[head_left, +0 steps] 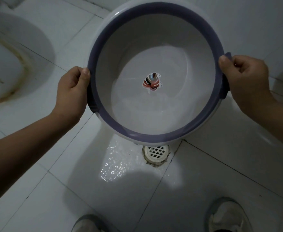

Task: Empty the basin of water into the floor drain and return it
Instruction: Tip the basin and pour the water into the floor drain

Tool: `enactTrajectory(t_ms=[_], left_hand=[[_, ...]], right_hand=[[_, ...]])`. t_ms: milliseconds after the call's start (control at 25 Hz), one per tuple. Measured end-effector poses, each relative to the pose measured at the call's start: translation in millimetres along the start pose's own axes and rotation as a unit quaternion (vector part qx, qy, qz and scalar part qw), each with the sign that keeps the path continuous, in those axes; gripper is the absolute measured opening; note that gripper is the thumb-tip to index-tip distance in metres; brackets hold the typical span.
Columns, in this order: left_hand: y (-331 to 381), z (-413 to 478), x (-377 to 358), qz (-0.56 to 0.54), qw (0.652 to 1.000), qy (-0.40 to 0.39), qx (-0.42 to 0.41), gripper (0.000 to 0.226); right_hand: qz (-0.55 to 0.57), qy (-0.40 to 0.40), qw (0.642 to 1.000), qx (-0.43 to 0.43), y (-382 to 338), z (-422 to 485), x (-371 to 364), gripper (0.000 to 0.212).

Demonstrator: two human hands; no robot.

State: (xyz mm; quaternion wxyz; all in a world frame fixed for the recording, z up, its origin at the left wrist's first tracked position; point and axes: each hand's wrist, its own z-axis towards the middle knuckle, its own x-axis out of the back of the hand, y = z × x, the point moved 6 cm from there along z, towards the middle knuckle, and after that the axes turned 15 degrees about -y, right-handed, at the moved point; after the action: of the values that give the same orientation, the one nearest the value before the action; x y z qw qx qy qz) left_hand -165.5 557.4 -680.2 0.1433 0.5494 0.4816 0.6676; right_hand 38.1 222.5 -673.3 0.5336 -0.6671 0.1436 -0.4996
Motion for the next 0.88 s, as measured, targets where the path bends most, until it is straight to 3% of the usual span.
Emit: enactTrajectory(t_ms=[880], left_hand=[[-5.4,-7.9,-0.4,0.023,0.999,-0.043,-0.007,0.039]], right_hand=[[-0.048,-0.015,0.999,0.013,7.5,-7.3,0.0,0.053]])
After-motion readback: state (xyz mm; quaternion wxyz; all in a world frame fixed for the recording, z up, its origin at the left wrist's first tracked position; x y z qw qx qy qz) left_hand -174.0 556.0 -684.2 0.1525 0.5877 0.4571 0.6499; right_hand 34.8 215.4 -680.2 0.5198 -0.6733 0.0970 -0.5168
